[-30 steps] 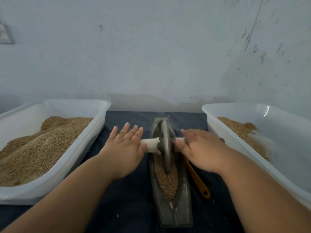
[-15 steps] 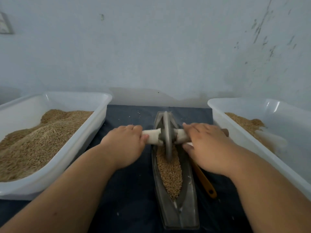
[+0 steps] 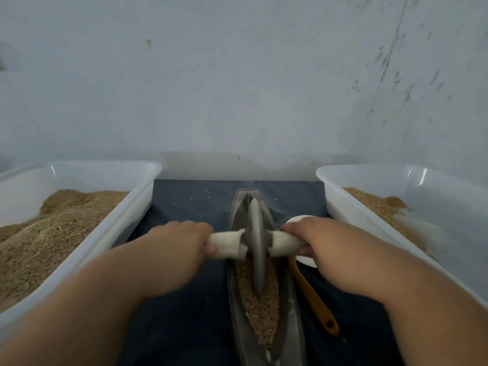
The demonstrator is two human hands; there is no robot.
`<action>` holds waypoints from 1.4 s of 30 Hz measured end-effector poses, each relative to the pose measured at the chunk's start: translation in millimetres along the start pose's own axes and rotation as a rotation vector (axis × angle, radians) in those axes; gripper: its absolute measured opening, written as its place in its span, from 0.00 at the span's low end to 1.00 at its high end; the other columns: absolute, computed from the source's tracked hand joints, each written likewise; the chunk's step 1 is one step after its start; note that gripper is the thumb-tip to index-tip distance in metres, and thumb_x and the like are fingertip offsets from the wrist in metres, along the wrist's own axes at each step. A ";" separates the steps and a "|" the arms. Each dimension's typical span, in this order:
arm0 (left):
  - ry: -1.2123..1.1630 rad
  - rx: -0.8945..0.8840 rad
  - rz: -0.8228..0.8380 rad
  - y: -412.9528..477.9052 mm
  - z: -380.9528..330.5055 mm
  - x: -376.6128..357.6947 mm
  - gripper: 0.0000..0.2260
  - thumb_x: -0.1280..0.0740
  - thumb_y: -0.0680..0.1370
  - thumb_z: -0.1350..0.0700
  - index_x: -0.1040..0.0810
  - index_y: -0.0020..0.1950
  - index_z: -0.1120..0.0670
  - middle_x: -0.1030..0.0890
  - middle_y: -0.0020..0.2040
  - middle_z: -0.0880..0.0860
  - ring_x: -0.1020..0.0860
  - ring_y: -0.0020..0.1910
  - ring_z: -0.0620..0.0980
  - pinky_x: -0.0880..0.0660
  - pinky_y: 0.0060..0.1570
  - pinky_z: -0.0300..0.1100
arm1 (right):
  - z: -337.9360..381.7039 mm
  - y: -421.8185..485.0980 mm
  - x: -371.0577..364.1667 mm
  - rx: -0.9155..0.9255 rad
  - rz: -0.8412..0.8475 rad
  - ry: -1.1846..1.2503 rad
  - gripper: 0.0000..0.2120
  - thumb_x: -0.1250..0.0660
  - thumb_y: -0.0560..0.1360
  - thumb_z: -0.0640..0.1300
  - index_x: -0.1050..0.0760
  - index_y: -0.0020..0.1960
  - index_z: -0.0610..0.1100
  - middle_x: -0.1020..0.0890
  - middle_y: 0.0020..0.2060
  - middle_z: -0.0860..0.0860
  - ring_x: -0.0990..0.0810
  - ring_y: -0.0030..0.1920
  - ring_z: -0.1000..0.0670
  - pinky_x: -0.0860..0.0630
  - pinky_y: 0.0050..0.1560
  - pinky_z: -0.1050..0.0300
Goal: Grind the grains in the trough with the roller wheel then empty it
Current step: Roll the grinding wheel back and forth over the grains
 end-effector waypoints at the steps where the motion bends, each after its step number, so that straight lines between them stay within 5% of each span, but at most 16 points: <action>1: 0.077 0.014 -0.112 9.8 3.0 -2.5 0.07 0.47 0.82 0.45 0.32 0.55 0.42 0.25 0.53 0.45 0.27 0.51 0.46 0.31 0.55 0.45 | -5.2 9.0 -3.8 -0.008 -0.098 -0.018 0.25 0.39 0.77 0.37 0.32 0.69 0.58 0.22 0.58 0.55 0.24 0.58 0.51 0.31 0.60 0.54; 4: 0.204 0.062 -0.346 29.1 8.1 -13.2 0.20 0.47 0.82 0.48 0.40 0.74 0.49 0.32 0.68 0.49 0.35 0.68 0.51 0.50 0.74 0.51 | -14.1 34.1 -14.6 -0.008 -0.408 -0.136 0.27 0.42 0.77 0.39 0.38 0.74 0.53 0.28 0.68 0.52 0.32 0.66 0.49 0.45 0.64 0.55; 6: 0.194 0.081 -0.389 34.1 12.0 -17.5 0.24 0.44 0.81 0.48 0.42 0.76 0.51 0.33 0.69 0.50 0.37 0.69 0.52 0.54 0.75 0.52 | -12.7 43.1 -19.6 0.020 -0.503 -0.188 0.24 0.44 0.76 0.40 0.33 0.72 0.47 0.26 0.65 0.47 0.29 0.65 0.45 0.39 0.67 0.49; 8: 0.167 0.094 -0.378 35.5 15.9 -20.6 0.22 0.41 0.80 0.48 0.38 0.72 0.51 0.30 0.66 0.51 0.33 0.66 0.54 0.49 0.73 0.52 | -8.3 46.3 -18.6 0.030 -0.552 -0.205 0.23 0.47 0.73 0.42 0.27 0.66 0.45 0.22 0.59 0.46 0.25 0.59 0.42 0.32 0.63 0.46; 13: 0.251 0.045 -0.300 23.8 5.8 -9.6 0.15 0.41 0.79 0.48 0.37 0.64 0.48 0.28 0.58 0.49 0.29 0.54 0.50 0.32 0.58 0.45 | -3.4 31.0 -13.6 0.068 -0.406 -0.237 0.22 0.42 0.75 0.42 0.34 0.68 0.52 0.25 0.58 0.51 0.28 0.56 0.48 0.33 0.54 0.52; 17: 0.209 -0.099 -0.089 -2.7 -5.2 -2.6 0.10 0.40 0.78 0.45 0.41 0.53 0.42 0.30 0.50 0.43 0.30 0.46 0.42 0.34 0.46 0.41 | -1.9 -6.2 -5.6 0.147 -0.207 -0.196 0.17 0.38 0.73 0.40 0.33 0.58 0.56 0.27 0.48 0.56 0.28 0.44 0.54 0.28 0.41 0.54; 20: 0.093 -0.121 0.121 -22.6 -8.9 -0.7 0.09 0.39 0.78 0.43 0.41 0.47 0.39 0.29 0.45 0.42 0.28 0.42 0.41 0.34 0.42 0.38 | 2.4 -25.7 -5.1 0.174 -0.098 -0.222 0.18 0.37 0.73 0.39 0.35 0.57 0.56 0.28 0.47 0.56 0.29 0.43 0.55 0.27 0.42 0.54; 24: 0.103 -0.094 0.129 -24.4 -11.5 2.4 0.11 0.39 0.79 0.44 0.42 0.45 0.40 0.31 0.42 0.42 0.29 0.40 0.41 0.37 0.38 0.37 | -0.9 -21.3 -5.9 0.158 -0.075 -0.204 0.16 0.39 0.75 0.38 0.35 0.57 0.55 0.30 0.45 0.56 0.31 0.42 0.56 0.28 0.41 0.56; 29: 0.299 0.078 -0.186 12.6 -7.0 -5.4 0.12 0.39 0.78 0.49 0.37 0.59 0.46 0.29 0.56 0.47 0.28 0.53 0.49 0.32 0.58 0.47 | -12.9 25.1 -15.4 0.061 -0.309 -0.226 0.23 0.39 0.74 0.39 0.36 0.68 0.52 0.28 0.56 0.52 0.29 0.56 0.47 0.33 0.52 0.52; 32: 0.353 0.196 -0.352 33.5 -0.7 -10.7 0.21 0.41 0.78 0.53 0.40 0.70 0.50 0.33 0.64 0.50 0.34 0.65 0.54 0.49 0.73 0.56 | -20.1 50.0 -23.7 0.000 -0.463 -0.237 0.26 0.42 0.76 0.41 0.39 0.73 0.50 0.29 0.62 0.50 0.32 0.62 0.46 0.41 0.67 0.50; 35: 0.267 0.208 -0.376 39.4 10.4 -17.7 0.25 0.39 0.76 0.55 0.41 0.72 0.50 0.33 0.65 0.50 0.36 0.67 0.55 0.57 0.74 0.58 | -18.5 55.9 -26.3 0.028 -0.569 -0.239 0.25 0.46 0.75 0.40 0.34 0.72 0.45 0.27 0.62 0.47 0.30 0.63 0.43 0.44 0.72 0.46; 39: 0.229 0.140 -0.328 31.3 10.4 -16.3 0.21 0.39 0.78 0.51 0.39 0.69 0.49 0.32 0.62 0.50 0.32 0.61 0.52 0.40 0.67 0.49 | -9.7 43.3 -20.6 0.025 -0.485 -0.280 0.28 0.55 0.73 0.45 0.34 0.71 0.46 0.27 0.61 0.47 0.29 0.61 0.43 0.37 0.66 0.47; 42: 0.234 0.047 -0.241 17.6 2.0 -6.3 0.16 0.40 0.79 0.51 0.39 0.65 0.48 0.30 0.59 0.49 0.31 0.53 0.49 0.32 0.56 0.45 | -5.7 25.1 -13.7 0.052 -0.361 -0.299 0.22 0.46 0.76 0.43 0.38 0.69 0.51 0.28 0.59 0.50 0.30 0.57 0.47 0.35 0.57 0.52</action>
Point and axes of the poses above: each hand's wrist, its own y-axis towards the middle knuckle, its own x-axis out of the back of the hand, z = x × y, the point moved 6 cm from there along y, towards the middle knuckle
